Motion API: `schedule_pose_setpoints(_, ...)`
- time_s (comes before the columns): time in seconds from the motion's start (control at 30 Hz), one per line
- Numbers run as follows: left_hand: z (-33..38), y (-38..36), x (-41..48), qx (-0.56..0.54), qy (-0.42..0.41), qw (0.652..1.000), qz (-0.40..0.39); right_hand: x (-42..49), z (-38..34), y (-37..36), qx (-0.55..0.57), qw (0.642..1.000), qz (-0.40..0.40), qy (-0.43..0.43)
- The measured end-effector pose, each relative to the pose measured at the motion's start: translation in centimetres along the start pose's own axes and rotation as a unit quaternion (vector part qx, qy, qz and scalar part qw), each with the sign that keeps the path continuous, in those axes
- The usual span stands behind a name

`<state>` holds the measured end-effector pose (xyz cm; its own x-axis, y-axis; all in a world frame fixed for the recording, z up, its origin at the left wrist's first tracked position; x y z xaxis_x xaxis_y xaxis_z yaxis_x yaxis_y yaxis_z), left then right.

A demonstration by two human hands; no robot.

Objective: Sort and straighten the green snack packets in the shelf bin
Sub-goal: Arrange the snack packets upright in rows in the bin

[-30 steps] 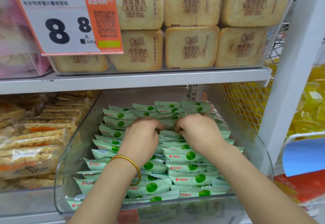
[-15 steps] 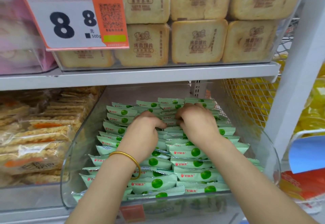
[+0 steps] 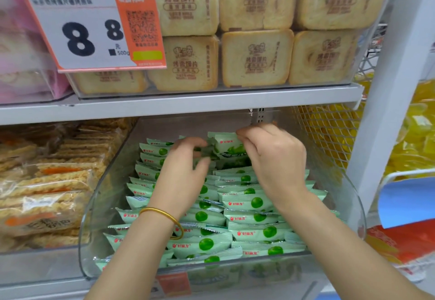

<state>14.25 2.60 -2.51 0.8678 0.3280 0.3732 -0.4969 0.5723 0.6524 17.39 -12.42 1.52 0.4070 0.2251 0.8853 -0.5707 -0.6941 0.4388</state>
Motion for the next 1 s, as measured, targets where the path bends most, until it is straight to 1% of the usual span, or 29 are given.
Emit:
schedule_pose_setpoints(0.07,0.7,0.2,-0.3,-0.028,-0.02,0.999,-0.003,-0.2,-0.5,1.4,0.034,0.998,0.04,0.033)
schedule_pose_setpoints(0.13,1.4,0.6,-0.8,-0.05,-0.038,0.998,0.002,-0.3,-0.8,2.7,0.075,0.994,0.061,0.049)
schedule_pose_setpoints(0.23,2.2,1.5,-1.5,-0.092,-0.06,0.994,0.024,-0.2,-0.9,4.2,0.139,0.987,0.07,0.044)
schedule_pose_setpoints(0.3,2.3,2.3,-2.0,-0.156,-0.05,0.986,0.035,-0.3,-0.5,4.8,0.183,0.981,0.062,0.024)
schedule_pose_setpoints(0.37,2.0,2.9,-2.6,-0.229,-0.018,0.973,0.033,-0.5,0.1,5.1,0.202,0.978,0.041,0.004)
schedule_pose_setpoints(0.43,1.6,3.2,-3.2,-0.273,0.011,0.962,0.019,-0.9,0.6,4.6,0.223,0.975,-0.01,-0.022)
schedule_pose_setpoints(0.47,1.5,3.1,-3.5,-0.278,0.017,0.961,0.008,-1.1,0.8,4.0,0.262,0.963,-0.049,-0.048)
schedule_pose_setpoints(0.5,1.4,3.0,-3.8,-0.277,0.021,0.961,-0.007,-1.5,1.0,3.2,0.318,0.939,-0.096,-0.085)
schedule_pose_setpoints(0.57,1.2,2.6,-4.3,-0.28,0.035,0.959,-0.038,-2.4,0.7,1.8,0.432,0.872,-0.175,-0.152)
schedule_pose_setpoints(0.63,0.6,2.2,-4.6,-0.301,0.06,0.95,-0.064,-3.1,0.6,0.9,0.496,0.818,-0.217,-0.197)
schedule_pose_setpoints(0.7,0.1,1.9,-4.7,-0.313,0.08,0.942,-0.088,-3.5,0.5,0.2,0.532,0.781,-0.244,-0.217)
schedule_pose_setpoints(0.8,0.2,1.7,-4.8,-0.307,0.068,0.942,-0.121,-4.0,0.0,-0.7,0.563,0.743,-0.288,-0.218)
schedule_pose_setpoints(0.83,0.3,1.6,-4.9,-0.308,0.061,0.94,-0.133,-4.1,-0.2,-1.0,0.566,0.737,-0.298,-0.218)
schedule_pose_setpoints(0.93,0.1,1.3,-4.9,-0.306,0.059,0.937,-0.161,-4.1,-0.2,-1.2,0.562,0.739,-0.308,-0.21)
schedule_pose_setpoints(1.0,0.0,1.2,-4.9,-0.297,0.057,0.939,-0.164,-4.0,-0.3,-1.2,0.564,0.738,-0.311,-0.202)
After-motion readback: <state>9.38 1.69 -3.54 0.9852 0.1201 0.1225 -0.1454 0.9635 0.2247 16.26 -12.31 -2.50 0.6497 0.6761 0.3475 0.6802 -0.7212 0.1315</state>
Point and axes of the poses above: each hand's wrist, its own x-axis towards the middle knuckle, its own y-axis out of the back of the hand, z = x × y, the point moved 8 cm from there along x, towards the middle knuckle, and after that the axes turned 1 degree about z, right-handed, at the moved point
